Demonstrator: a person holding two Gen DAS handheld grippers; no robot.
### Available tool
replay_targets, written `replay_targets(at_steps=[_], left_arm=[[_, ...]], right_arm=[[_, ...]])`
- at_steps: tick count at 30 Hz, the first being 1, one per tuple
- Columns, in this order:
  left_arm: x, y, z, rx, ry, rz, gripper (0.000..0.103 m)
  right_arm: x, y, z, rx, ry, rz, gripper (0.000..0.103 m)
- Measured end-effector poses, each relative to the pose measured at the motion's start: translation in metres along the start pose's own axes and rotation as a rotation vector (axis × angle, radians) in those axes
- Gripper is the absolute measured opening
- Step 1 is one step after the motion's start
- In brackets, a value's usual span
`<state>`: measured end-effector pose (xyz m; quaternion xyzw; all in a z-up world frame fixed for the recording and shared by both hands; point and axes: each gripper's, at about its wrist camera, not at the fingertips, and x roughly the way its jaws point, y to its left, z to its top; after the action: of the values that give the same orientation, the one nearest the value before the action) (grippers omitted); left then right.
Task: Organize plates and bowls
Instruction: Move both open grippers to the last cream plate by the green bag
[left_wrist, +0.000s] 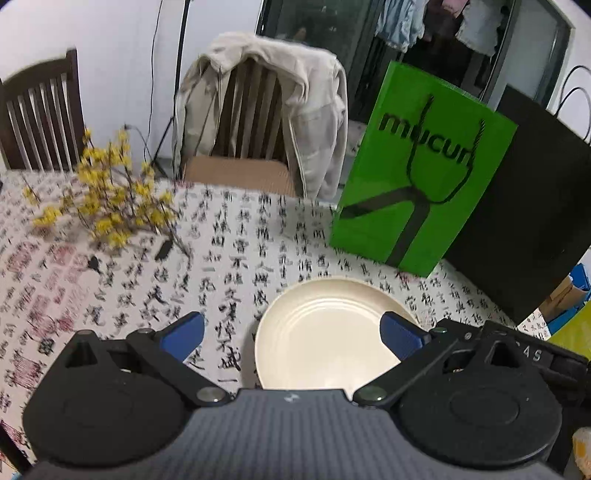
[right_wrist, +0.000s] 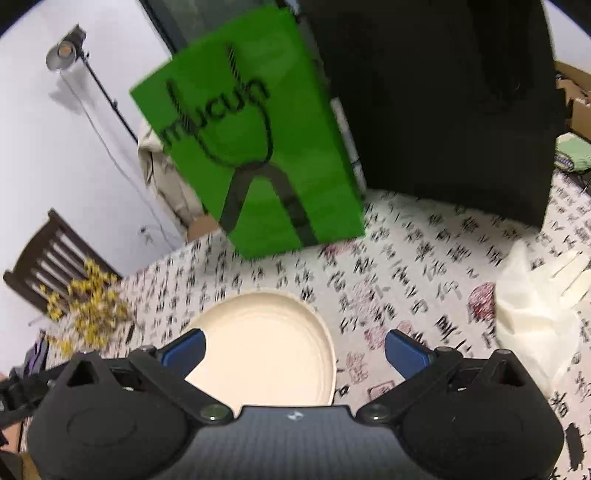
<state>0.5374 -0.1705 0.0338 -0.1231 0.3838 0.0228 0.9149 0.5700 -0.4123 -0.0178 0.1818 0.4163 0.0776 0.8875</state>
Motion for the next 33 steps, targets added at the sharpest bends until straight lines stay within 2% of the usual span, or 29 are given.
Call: replay_targets(at_steps=[2,6,11,18,27,33], left_arm=[[0.01,0.002,0.001,-0.015,0.035,-0.004,0.103],[0.027,0.007,0.0,-0.041,0.063,0.043,0.103],[0.047,0.014,-0.002,-0.076,0.103,0.086,0.103],[0.06,0.018,-0.005,-0.085,0.126,0.122,0.103],[0.063,0.019,-0.008,-0.088,0.14,0.142,0.103],[0.066,0.018,-0.01,-0.079,0.156,0.125,0.103]], right_arm=[[0.003,0.001,-0.001,-0.002,0.011,-0.014,0.103],[0.008,0.002,-0.002,-0.008,0.023,-0.04,0.103],[0.012,0.004,-0.003,0.002,0.049,-0.023,0.103],[0.015,0.004,-0.003,-0.002,0.059,-0.054,0.103],[0.02,0.005,-0.005,-0.015,0.076,-0.077,0.103],[0.018,0.006,-0.005,-0.015,0.072,-0.08,0.103]])
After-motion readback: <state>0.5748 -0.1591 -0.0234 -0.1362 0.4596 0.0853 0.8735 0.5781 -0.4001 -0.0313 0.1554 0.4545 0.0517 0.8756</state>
